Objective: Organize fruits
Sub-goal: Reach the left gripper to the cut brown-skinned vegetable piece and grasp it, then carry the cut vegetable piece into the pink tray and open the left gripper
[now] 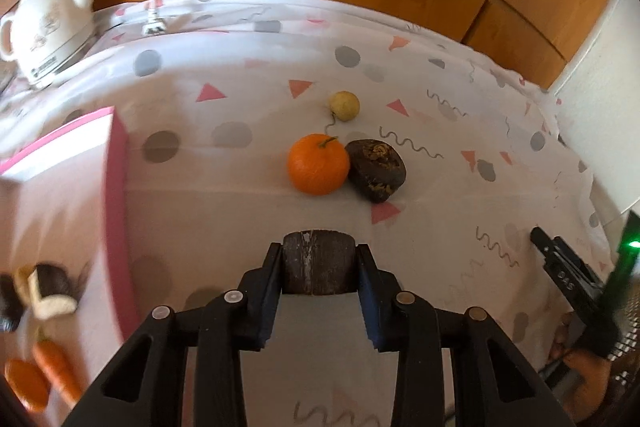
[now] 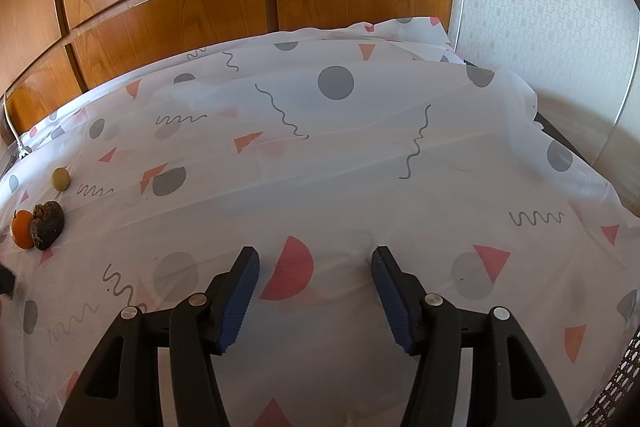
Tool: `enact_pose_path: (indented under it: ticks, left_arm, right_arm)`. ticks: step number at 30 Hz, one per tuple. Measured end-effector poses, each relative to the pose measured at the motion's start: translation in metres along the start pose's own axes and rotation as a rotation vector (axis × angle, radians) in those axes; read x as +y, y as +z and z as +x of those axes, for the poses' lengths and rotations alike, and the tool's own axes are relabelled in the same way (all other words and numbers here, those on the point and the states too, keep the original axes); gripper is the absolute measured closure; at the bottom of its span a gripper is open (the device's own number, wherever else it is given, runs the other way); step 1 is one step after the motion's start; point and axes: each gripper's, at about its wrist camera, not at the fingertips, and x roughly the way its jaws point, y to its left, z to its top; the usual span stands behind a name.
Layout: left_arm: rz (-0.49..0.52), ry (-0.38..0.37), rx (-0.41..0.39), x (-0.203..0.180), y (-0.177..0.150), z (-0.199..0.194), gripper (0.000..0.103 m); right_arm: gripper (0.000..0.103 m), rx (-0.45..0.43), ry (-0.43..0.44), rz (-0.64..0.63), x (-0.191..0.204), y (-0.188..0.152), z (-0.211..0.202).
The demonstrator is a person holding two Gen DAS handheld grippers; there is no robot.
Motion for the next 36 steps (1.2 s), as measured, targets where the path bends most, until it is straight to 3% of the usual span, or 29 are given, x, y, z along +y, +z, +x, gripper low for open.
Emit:
enact_pose_path:
  ticks: [12, 26, 31, 36]
  left_arm:
    - [-0.145, 0.002, -0.116, 0.05, -0.024, -0.075, 0.067]
    - [-0.431, 0.099, -0.235, 0.172, -0.088, -0.155, 0.068]
    - [-0.462, 0.102, -0.235, 0.189, -0.113, -0.162, 0.067]
    - [-0.459, 0.055, -0.199, 0.185, -0.119, -0.148, 0.067]
  right_arm:
    - [0.043, 0.001, -0.003, -0.001, 0.001, 0.0, 0.0]
    - [0.043, 0.0, -0.013, -0.012, 0.002, -0.001, -0.001]
    - [0.043, 0.0, -0.022, -0.018, 0.003, -0.003, -0.002]
    - [0.043, 0.0, -0.03, -0.024, 0.004, -0.003, -0.003]
